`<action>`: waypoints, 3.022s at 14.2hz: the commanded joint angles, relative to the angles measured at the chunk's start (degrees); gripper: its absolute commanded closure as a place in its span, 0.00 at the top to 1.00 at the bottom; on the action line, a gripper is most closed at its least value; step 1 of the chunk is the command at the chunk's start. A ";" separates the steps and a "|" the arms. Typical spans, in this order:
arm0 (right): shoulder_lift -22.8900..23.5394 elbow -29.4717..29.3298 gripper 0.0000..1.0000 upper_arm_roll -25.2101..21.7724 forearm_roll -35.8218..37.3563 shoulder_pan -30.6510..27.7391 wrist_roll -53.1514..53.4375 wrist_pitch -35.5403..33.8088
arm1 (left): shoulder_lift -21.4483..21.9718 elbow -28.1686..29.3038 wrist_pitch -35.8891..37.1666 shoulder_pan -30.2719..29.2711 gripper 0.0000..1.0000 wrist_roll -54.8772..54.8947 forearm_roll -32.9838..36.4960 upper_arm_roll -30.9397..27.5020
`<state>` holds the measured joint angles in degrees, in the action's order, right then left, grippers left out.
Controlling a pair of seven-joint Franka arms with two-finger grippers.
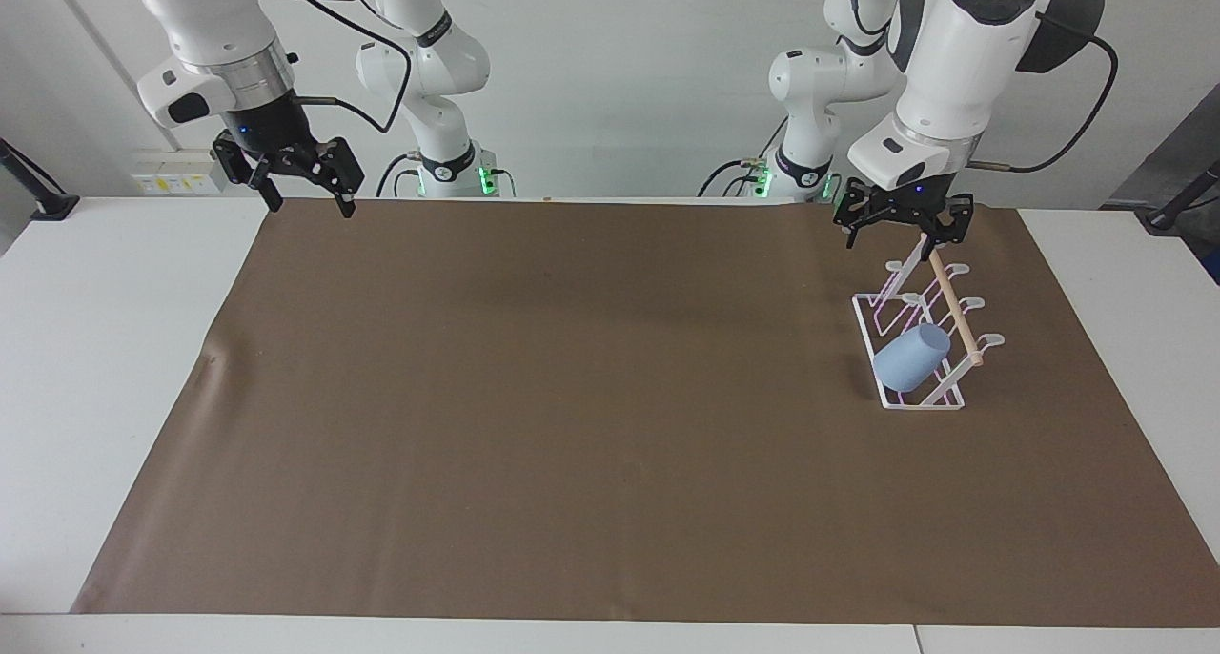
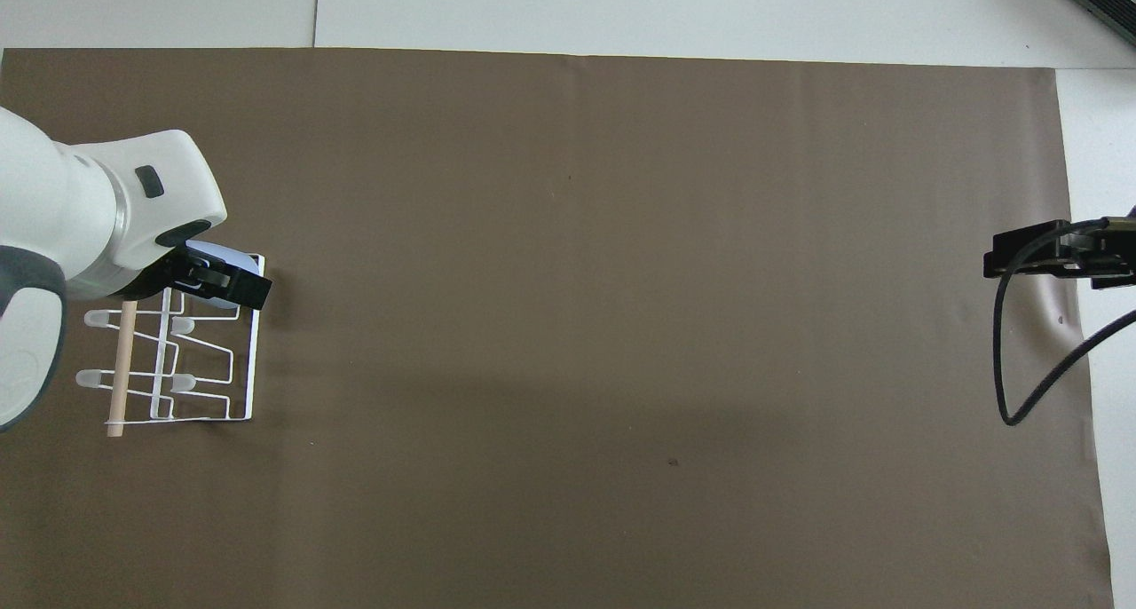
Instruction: Hang cup on cup holder
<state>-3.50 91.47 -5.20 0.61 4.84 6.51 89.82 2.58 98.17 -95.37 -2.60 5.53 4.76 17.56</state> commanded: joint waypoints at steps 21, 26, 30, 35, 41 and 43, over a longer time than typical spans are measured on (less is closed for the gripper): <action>-0.54 1.25 1.00 -0.07 0.54 0.08 -1.24 -0.35 | 0.50 -6.41 6.07 1.37 1.00 -5.00 -3.44 -7.36; -0.72 1.78 1.00 -0.07 0.54 -0.01 -1.33 -0.18 | 0.59 -7.11 7.39 1.37 1.00 -5.00 -3.01 -7.28; -1.42 3.01 1.00 -0.07 0.54 -0.27 -1.41 -0.18 | 1.03 -6.67 7.30 1.29 1.00 -4.74 -3.44 -7.36; -1.42 3.01 1.00 -0.07 0.45 -0.36 -1.06 -0.09 | 0.94 -6.67 7.56 1.28 1.00 -4.83 -3.44 -7.89; -1.51 3.19 1.00 -0.07 0.45 -0.36 -1.24 0.00 | 0.06 -8.34 9.58 1.28 1.00 -4.83 -3.27 -10.62; -1.51 3.19 1.00 -0.07 0.45 -0.36 -1.33 0.00 | 0.06 -8.34 9.58 1.29 1.00 -4.83 -3.09 -10.88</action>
<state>-3.70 93.10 -5.26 0.61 4.85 6.51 89.41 3.08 91.54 -87.61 -1.83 1.26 2.11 7.26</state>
